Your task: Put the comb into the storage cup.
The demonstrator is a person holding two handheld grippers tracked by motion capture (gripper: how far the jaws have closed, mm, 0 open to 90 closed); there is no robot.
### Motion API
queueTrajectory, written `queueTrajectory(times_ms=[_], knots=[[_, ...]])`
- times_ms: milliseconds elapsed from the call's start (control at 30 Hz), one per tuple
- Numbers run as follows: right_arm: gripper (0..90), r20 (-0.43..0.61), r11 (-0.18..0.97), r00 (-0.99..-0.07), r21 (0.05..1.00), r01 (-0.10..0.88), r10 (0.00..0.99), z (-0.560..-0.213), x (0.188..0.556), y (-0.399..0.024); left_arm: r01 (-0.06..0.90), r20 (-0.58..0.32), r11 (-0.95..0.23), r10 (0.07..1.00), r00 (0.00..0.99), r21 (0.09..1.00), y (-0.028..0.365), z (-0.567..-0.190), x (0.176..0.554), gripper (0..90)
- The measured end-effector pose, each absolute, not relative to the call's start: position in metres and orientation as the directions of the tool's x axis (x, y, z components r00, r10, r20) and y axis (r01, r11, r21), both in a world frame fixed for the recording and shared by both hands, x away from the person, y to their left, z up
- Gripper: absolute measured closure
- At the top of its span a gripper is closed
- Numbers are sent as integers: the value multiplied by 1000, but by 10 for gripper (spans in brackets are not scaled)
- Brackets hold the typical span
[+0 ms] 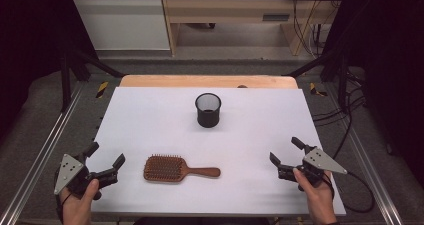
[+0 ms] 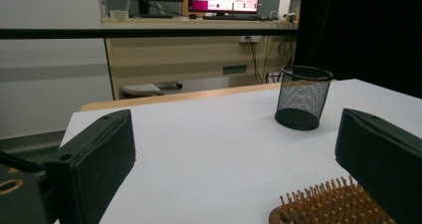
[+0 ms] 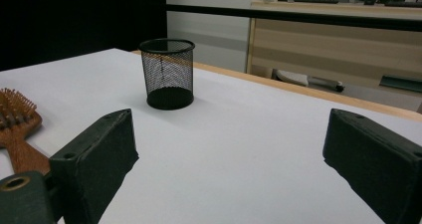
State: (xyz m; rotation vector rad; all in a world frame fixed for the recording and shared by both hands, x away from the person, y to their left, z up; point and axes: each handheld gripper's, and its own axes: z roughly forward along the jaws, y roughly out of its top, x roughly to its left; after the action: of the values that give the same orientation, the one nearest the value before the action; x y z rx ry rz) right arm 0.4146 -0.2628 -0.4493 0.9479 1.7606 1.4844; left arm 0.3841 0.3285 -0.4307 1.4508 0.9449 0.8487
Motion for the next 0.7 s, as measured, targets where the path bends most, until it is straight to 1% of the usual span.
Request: queueTrajectory(times_ms=[233, 400, 700], knots=[[54, -21, 114, -529, 983, 143, 848, -450, 413, -261, 129, -27, -28, 912, 408, 991, 326, -432, 384, 29], [52, -12, 105, -506, 982, 155, 862, -451, 412, -263, 175, -19, -59, 911, 411, 983, 323, -435, 386, 29], [44, -20, 119, -510, 979, 164, 860, -452, 413, -260, 191, -23, -63, 908, 418, 979, 323, -436, 387, 23]])
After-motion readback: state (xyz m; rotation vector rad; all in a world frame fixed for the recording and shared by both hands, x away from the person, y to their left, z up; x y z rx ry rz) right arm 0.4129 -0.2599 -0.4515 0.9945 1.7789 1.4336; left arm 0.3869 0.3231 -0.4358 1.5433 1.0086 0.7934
